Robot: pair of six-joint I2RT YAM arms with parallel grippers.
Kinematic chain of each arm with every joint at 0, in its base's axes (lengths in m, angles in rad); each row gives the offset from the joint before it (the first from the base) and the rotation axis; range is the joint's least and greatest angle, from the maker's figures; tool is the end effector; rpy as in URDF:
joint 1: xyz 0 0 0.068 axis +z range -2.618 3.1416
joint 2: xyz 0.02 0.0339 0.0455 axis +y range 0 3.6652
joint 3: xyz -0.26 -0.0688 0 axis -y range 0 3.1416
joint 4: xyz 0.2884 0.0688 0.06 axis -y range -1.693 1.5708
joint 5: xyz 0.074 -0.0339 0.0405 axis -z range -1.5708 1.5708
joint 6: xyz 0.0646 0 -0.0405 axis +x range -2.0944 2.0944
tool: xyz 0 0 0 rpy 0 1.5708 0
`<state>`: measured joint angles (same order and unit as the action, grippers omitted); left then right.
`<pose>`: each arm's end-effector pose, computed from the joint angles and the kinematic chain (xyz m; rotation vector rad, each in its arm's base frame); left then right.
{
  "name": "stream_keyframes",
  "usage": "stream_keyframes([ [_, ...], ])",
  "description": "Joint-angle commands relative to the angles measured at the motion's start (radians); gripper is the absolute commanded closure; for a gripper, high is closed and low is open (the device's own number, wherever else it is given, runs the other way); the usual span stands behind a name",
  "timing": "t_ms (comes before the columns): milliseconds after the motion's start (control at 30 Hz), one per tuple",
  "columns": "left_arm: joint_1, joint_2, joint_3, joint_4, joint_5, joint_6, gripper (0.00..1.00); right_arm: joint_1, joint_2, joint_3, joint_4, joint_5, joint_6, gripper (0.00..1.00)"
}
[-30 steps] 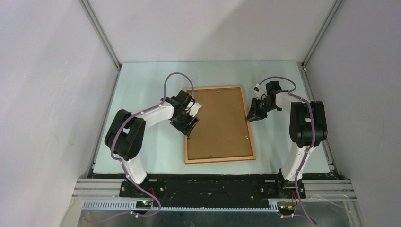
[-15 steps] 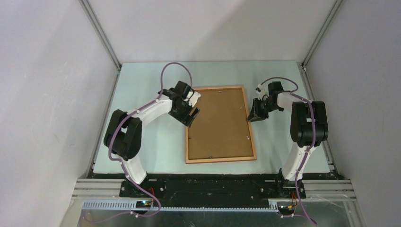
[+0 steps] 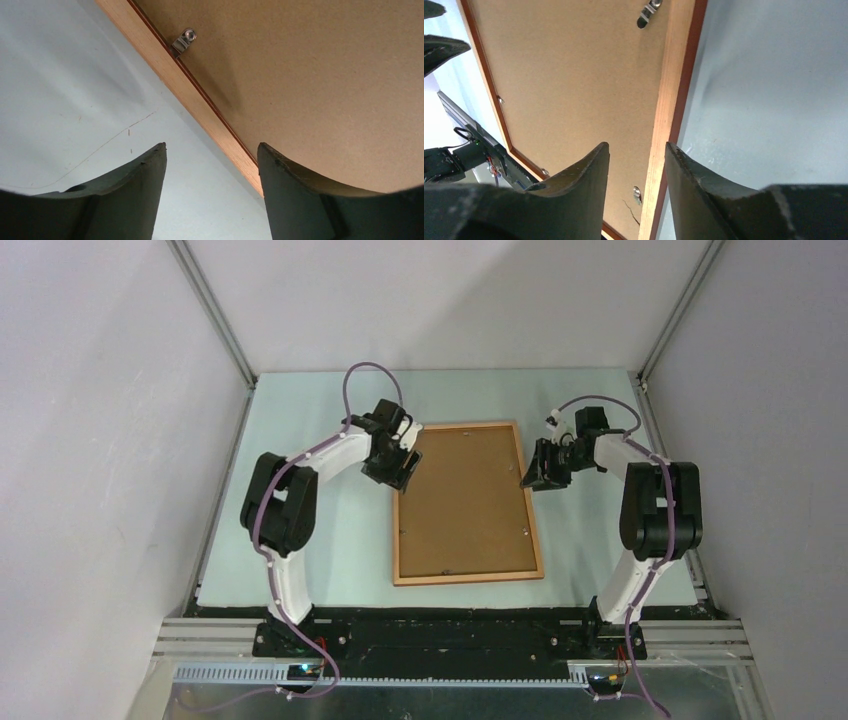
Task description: Put the photo into the frame
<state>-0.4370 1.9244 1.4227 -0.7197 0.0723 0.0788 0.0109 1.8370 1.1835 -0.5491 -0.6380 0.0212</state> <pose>0.3959 -0.1901 0.1413 0.7326 2.7073 -0.1880 0.3987 0.0428 0.1192 -0.1496 2.6548 0.8844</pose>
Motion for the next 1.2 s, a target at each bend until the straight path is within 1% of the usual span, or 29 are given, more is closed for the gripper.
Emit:
stream_keyframes([
  [0,0.019,0.031,0.053,0.007,0.014,-0.023,0.30,0.001,-0.057,0.004,-0.014,-0.019,-0.018,0.49],
  [267,0.023,0.085,0.076,0.009,0.052,-0.038,0.43,0.023,-0.109,0.002,-0.093,0.020,-0.083,0.47],
  [467,0.024,0.113,0.087,0.009,0.081,-0.048,0.51,0.065,-0.183,-0.059,-0.114,0.111,-0.142,0.42],
  [767,0.031,0.120,0.077,0.012,0.094,-0.063,0.61,0.089,-0.245,-0.129,-0.143,0.220,-0.213,0.39],
  [867,0.032,0.117,0.076,0.013,0.097,-0.064,0.68,0.107,-0.263,-0.155,-0.143,0.267,-0.240,0.39],
  [1100,0.035,0.121,0.077,0.014,0.088,-0.071,0.76,0.150,-0.280,-0.197,-0.143,0.308,-0.263,0.39],
  [1167,0.036,0.123,0.077,0.013,0.086,-0.071,0.83,0.162,-0.277,-0.207,-0.143,0.312,-0.265,0.39],
])
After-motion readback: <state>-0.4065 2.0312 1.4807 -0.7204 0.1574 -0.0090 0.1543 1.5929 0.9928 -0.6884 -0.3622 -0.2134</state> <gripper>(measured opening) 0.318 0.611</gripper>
